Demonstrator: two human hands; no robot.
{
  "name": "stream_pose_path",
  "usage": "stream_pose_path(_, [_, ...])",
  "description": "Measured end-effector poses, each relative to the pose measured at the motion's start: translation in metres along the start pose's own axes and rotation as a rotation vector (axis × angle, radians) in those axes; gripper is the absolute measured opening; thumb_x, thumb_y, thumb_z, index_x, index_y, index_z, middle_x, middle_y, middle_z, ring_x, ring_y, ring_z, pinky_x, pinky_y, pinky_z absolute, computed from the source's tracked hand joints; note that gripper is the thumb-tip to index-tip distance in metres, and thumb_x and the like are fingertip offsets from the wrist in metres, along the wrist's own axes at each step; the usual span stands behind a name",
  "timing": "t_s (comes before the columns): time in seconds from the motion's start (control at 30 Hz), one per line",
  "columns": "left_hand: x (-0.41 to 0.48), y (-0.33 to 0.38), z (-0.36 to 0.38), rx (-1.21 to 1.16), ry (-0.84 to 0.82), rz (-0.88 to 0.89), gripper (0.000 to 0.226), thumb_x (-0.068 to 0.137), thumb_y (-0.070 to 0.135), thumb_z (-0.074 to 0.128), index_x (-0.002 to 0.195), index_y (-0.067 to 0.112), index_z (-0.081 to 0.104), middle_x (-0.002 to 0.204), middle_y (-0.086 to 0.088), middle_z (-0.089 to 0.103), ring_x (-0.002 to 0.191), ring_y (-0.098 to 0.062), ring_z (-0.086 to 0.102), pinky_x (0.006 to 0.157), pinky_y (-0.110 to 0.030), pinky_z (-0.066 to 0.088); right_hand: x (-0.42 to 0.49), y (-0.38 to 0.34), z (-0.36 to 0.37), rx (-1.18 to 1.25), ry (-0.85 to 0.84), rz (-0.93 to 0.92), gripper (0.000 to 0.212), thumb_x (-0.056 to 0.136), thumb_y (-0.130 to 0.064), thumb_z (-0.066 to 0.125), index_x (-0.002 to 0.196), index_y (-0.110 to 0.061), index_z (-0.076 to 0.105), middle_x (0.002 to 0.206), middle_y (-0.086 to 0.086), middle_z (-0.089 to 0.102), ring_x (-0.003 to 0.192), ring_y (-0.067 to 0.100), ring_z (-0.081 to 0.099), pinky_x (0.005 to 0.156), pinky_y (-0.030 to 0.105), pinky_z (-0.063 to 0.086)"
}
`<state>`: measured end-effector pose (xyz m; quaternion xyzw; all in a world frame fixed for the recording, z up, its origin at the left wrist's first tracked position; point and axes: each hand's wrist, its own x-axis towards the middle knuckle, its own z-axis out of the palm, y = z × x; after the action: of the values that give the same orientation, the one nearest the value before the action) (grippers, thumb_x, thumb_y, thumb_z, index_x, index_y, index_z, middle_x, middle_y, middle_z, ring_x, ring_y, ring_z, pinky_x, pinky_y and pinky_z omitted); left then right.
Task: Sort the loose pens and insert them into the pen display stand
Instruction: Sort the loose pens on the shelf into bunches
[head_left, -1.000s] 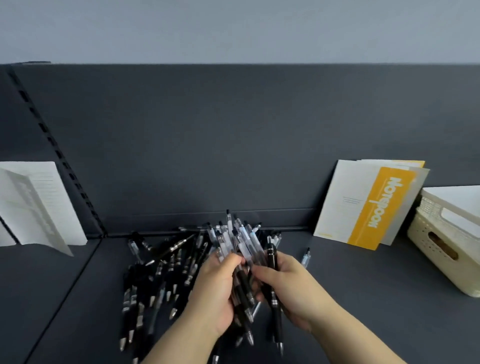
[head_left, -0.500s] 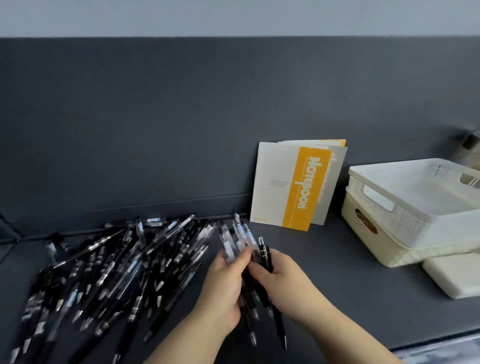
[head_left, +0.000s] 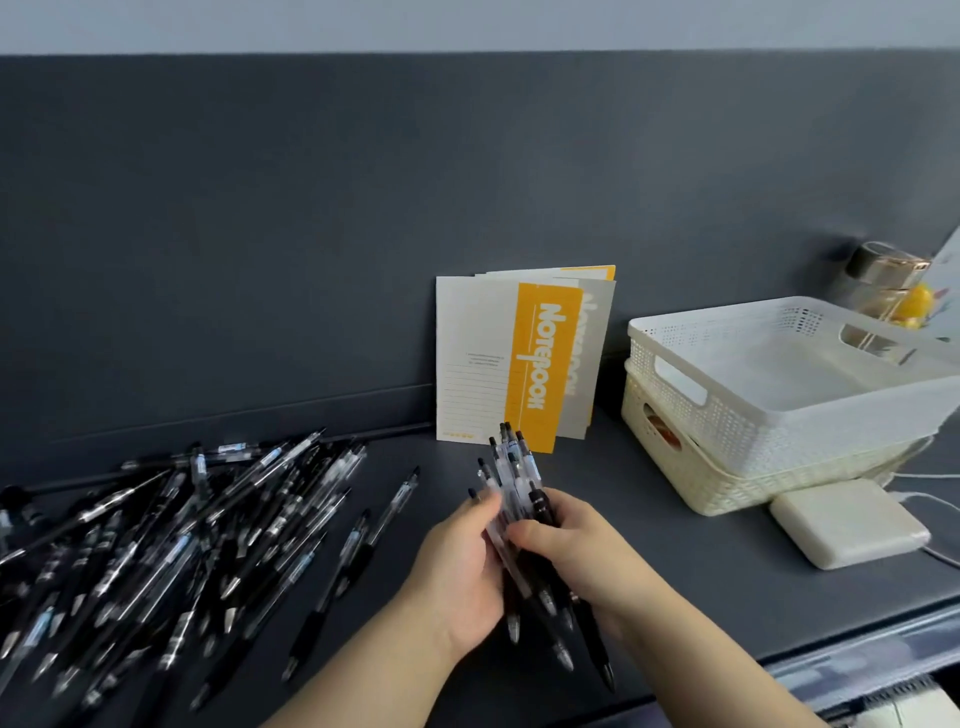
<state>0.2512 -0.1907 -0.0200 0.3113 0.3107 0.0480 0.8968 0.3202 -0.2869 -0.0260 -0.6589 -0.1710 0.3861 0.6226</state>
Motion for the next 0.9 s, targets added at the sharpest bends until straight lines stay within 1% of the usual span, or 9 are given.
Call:
stream_pose_path(0.13, [0.007, 0.001, -0.006, -0.024, -0.025, 0.022, 0.033, 0.100, 0.016, 0.038, 0.118, 0.001, 0.062, 0.107, -0.019, 0.070, 0.089, -0.028, 0.071, 0.080, -0.039, 0.051, 0.004, -0.001, -0.008, 0.004, 0.019, 0.008, 0.021, 0.084, 0.002, 0.059, 0.101, -0.008, 0.066, 0.096, 0.020, 0.070, 0.082, 0.029, 0.069, 0.073, 0.035, 0.057])
stream_pose_path(0.23, [0.014, 0.007, -0.016, -0.005, 0.036, -0.007, 0.031, 0.098, 0.018, 0.045, 0.126, 0.009, 0.055, 0.105, -0.014, 0.072, 0.082, -0.027, 0.070, 0.072, -0.042, 0.051, 0.007, -0.003, -0.017, -0.051, 0.088, 0.055, 0.017, 0.079, 0.006, 0.062, 0.088, -0.008, 0.067, 0.081, 0.017, 0.070, 0.071, 0.027, 0.068, 0.071, 0.039, 0.058])
stream_pose_path(0.33, [0.020, 0.012, -0.021, 0.024, 0.108, -0.045, 0.029, 0.097, 0.016, 0.047, 0.124, 0.011, 0.056, 0.108, -0.014, 0.070, 0.096, -0.031, 0.065, 0.074, -0.049, 0.048, 0.012, -0.006, -0.030, -0.277, 0.108, 0.138, 0.015, 0.071, -0.001, 0.069, 0.082, -0.011, 0.066, 0.075, 0.010, 0.069, 0.070, 0.025, 0.067, 0.076, 0.042, 0.056])
stream_pose_path(0.47, [0.027, 0.009, -0.008, 0.031, 0.170, -0.042, 0.036, 0.100, 0.013, 0.041, 0.134, 0.008, 0.046, 0.106, -0.012, 0.065, 0.090, -0.026, 0.062, 0.071, -0.042, 0.043, 0.017, -0.010, -0.047, -0.649, 0.139, 0.177, 0.019, 0.073, -0.016, 0.067, 0.092, -0.014, 0.063, 0.086, 0.008, 0.070, 0.081, 0.023, 0.067, 0.074, 0.036, 0.053])
stream_pose_path(0.5, [0.031, 0.009, -0.003, 0.012, 0.182, -0.032, 0.039, 0.101, 0.012, 0.038, 0.139, 0.007, 0.041, 0.116, -0.013, 0.062, 0.098, -0.027, 0.061, 0.075, -0.042, 0.043, 0.017, -0.010, -0.051, -0.699, 0.144, 0.177, 0.020, 0.075, -0.017, 0.066, 0.094, -0.016, 0.062, 0.087, 0.007, 0.069, 0.081, 0.021, 0.066, 0.072, 0.034, 0.052])
stream_pose_path(0.6, [0.045, 0.005, 0.012, -0.029, 0.208, -0.015, 0.044, 0.102, 0.013, 0.034, 0.146, 0.005, 0.028, 0.147, -0.016, 0.039, 0.133, -0.027, 0.041, 0.106, -0.046, 0.036, 0.018, -0.007, -0.061, -0.814, 0.153, 0.161, 0.022, 0.077, -0.021, 0.065, 0.098, -0.016, 0.059, 0.089, 0.004, 0.065, 0.081, 0.018, 0.062, 0.064, 0.028, 0.045])
stream_pose_path(0.7, [0.053, 0.000, 0.029, 0.002, 0.221, 0.003, 0.042, 0.100, 0.012, 0.042, 0.141, 0.004, 0.037, 0.123, -0.012, 0.054, 0.120, -0.025, 0.049, 0.105, -0.047, 0.033, 0.021, -0.001, -0.066, -0.925, 0.203, 0.095, 0.024, 0.084, -0.032, 0.062, 0.102, -0.016, 0.057, 0.091, 0.001, 0.062, 0.082, 0.015, 0.058, 0.062, 0.026, 0.041])
stream_pose_path(0.83, [0.046, -0.003, 0.046, 0.179, 0.174, 0.089, 0.037, 0.100, 0.016, 0.044, 0.135, 0.006, 0.042, 0.088, 0.002, 0.054, 0.078, -0.008, 0.052, 0.090, -0.034, 0.036, 0.024, 0.006, -0.073, -1.013, 0.287, 0.050, 0.030, 0.095, -0.038, 0.044, 0.107, -0.013, 0.054, 0.099, 0.006, 0.059, 0.082, 0.019, 0.053, 0.066, 0.027, 0.036])
stream_pose_path(0.9, [0.040, -0.008, 0.040, 0.328, 0.158, 0.109, 0.034, 0.100, 0.015, 0.044, 0.133, 0.009, 0.046, 0.097, 0.005, 0.056, 0.087, -0.006, 0.053, 0.095, -0.031, 0.034, 0.024, 0.007, -0.078, -1.048, 0.333, 0.035, 0.029, 0.096, -0.037, 0.043, 0.102, -0.011, 0.054, 0.100, 0.008, 0.055, 0.080, 0.020, 0.052, 0.067, 0.028, 0.037])
